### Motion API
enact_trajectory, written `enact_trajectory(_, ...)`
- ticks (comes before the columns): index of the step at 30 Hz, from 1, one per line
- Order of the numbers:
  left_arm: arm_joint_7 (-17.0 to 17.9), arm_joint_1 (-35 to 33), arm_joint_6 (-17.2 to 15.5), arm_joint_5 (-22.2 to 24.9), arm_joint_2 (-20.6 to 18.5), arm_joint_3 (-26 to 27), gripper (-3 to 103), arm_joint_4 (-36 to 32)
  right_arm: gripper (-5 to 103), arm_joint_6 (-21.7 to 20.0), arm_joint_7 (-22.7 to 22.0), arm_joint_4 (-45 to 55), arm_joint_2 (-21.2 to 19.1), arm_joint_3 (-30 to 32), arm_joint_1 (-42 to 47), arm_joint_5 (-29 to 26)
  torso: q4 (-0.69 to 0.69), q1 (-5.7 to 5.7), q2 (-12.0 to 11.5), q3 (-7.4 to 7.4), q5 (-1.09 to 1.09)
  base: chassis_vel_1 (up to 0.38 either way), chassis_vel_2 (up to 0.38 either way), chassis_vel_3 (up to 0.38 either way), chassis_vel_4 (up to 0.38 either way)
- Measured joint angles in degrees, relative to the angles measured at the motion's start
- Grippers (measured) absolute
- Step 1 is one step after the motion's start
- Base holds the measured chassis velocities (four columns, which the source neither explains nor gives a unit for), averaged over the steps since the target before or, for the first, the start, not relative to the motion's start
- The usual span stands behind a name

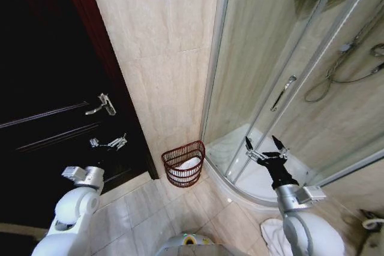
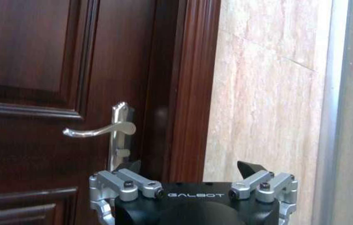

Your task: Discard the used towel into the hamper.

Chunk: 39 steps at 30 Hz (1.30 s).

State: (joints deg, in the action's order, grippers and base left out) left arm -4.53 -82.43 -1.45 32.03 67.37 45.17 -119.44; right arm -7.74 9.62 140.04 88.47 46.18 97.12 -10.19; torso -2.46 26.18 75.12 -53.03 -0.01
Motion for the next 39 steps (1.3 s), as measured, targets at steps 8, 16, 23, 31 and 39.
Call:
enact_trajectory(8,-0.30,-0.57,0.94,-0.02,-0.02,-0.12,100,0.14,100,0.12,-0.07,0.04,0.30,0.13,0.32,0.28,-0.01,-0.04,0.01,0.01,0.00,0.130,-0.146,-0.149,0.138)
enact_trajectory(16,-0.34,-0.41,1.02,0.00,-0.23,0.04,100,-0.54,100,0.56,-0.07,0.00,0.52,-0.01,0.25,0.54,0.00,-0.04,0.01,0.01,0.02,0.160,-0.153,-0.150,0.139)
enact_trajectory(23,-0.59,-0.30,1.00,-0.06,-0.01,-0.19,100,-0.94,100,2.75,-0.40,-0.76,0.66,-0.05,-0.28,0.27,-0.01,-0.06,0.02,0.02,0.01,0.095,-0.109,-0.105,0.100)
enact_trajectory(31,-0.65,-0.48,0.96,-0.08,0.11,0.01,100,-1.20,100,1.64,-0.31,-0.39,0.49,0.36,0.18,0.47,0.00,0.01,-0.02,0.00,0.01,0.005,-0.006,-0.006,0.006)
enact_trajectory(39,-0.69,-0.42,0.92,-0.17,0.61,0.03,100,-1.48,100,0.08,-0.17,0.16,0.35,0.64,0.61,0.75,0.00,-0.03,-0.01,0.01,0.00,-0.001,-0.005,0.003,0.008)
